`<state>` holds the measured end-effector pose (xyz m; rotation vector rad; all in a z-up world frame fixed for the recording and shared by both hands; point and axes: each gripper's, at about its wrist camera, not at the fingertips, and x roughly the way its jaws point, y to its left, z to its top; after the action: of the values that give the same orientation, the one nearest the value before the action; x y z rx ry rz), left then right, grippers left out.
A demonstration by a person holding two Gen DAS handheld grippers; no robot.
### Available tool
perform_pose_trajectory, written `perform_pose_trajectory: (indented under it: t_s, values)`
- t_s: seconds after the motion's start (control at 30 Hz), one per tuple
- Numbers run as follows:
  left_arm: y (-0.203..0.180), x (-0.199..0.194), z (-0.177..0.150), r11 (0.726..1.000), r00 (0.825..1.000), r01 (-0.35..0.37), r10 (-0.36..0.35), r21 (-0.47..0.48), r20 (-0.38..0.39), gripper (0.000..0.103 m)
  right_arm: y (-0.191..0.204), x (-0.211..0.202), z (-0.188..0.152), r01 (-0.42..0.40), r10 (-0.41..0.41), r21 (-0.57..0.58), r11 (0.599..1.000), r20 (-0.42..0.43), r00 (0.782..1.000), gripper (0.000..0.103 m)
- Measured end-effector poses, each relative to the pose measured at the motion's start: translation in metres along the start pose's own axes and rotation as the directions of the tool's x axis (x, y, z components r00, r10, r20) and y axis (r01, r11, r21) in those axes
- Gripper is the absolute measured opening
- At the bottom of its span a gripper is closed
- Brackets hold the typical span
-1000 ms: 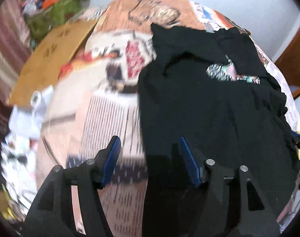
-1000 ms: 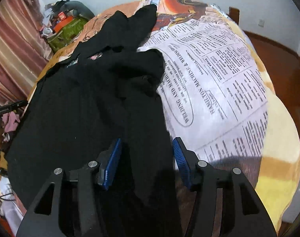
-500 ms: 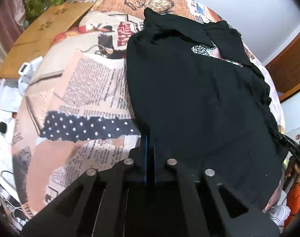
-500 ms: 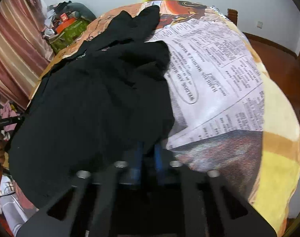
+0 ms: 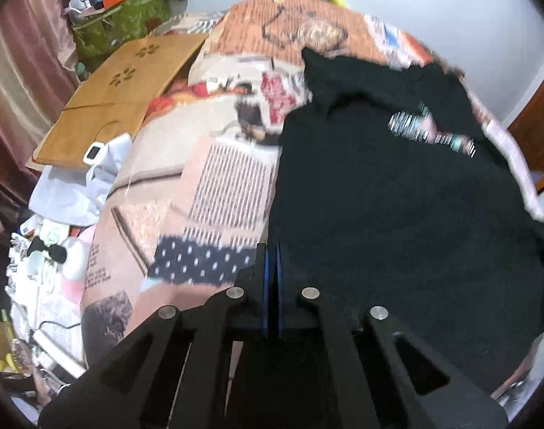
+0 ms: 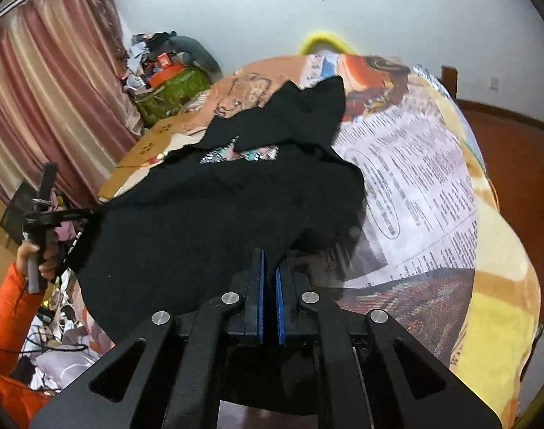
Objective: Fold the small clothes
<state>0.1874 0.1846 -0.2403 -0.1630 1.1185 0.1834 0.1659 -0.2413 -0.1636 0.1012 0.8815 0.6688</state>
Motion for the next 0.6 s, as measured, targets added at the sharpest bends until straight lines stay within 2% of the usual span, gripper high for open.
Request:
perform_pose_trajectory:
  t_s: [0.1,0.17,0.23,0.33,0.4,0.43,0.47,0.5,0.6]
  values:
    - [0.001,0.004,-0.014,1.0,0.999,0.016,-0.015,0.009,-0.036,0.012,0.002,0.0,-0.003,0.007,-0.007,0.007,1.0,0.005,1.0,0.005]
    - [0.006,0.002,-0.024,0.999,0.998,0.036,-0.036,-0.009,-0.048,0.037,-0.001,0.002,-0.003,0.023,-0.023,0.017,1.0,0.004,1.0,0.005]
    - [0.015,-0.003,-0.033,0.997,0.997,0.066,-0.068,-0.036,-0.04,0.047,-0.004,0.003,-0.004,0.032,-0.032,0.031,0.999,0.002,0.999,0.005]
    - [0.023,-0.006,-0.043,0.989,0.99,0.126,-0.13,-0.076,-0.05,0.047,-0.007,0.004,-0.003,0.046,-0.046,0.039,0.998,0.006,0.999,0.005]
    - [0.024,-0.007,-0.047,0.985,0.987,0.149,-0.153,-0.084,-0.048,0.045,-0.007,0.002,-0.004,0.046,-0.046,0.046,0.998,0.01,0.999,0.005]
    - [0.023,-0.009,-0.048,0.984,0.986,0.161,-0.165,-0.078,-0.039,0.032,-0.007,0.002,-0.003,0.045,-0.046,0.048,0.998,0.012,0.999,0.005]
    - [0.021,-0.011,-0.049,0.981,0.983,0.179,-0.182,-0.072,-0.038,0.012,-0.007,0.002,-0.002,0.044,-0.045,0.047,0.998,0.016,0.999,0.005]
    - [0.018,-0.012,-0.049,0.979,0.98,0.192,-0.195,-0.071,-0.041,0.005,-0.006,0.001,-0.001,0.044,-0.044,0.045,0.998,0.018,0.999,0.005]
    - [0.012,-0.021,-0.042,0.97,0.973,0.23,-0.232,-0.072,-0.017,0.003,-0.004,-0.003,0.003,0.036,-0.037,0.038,0.999,0.034,0.999,0.005]
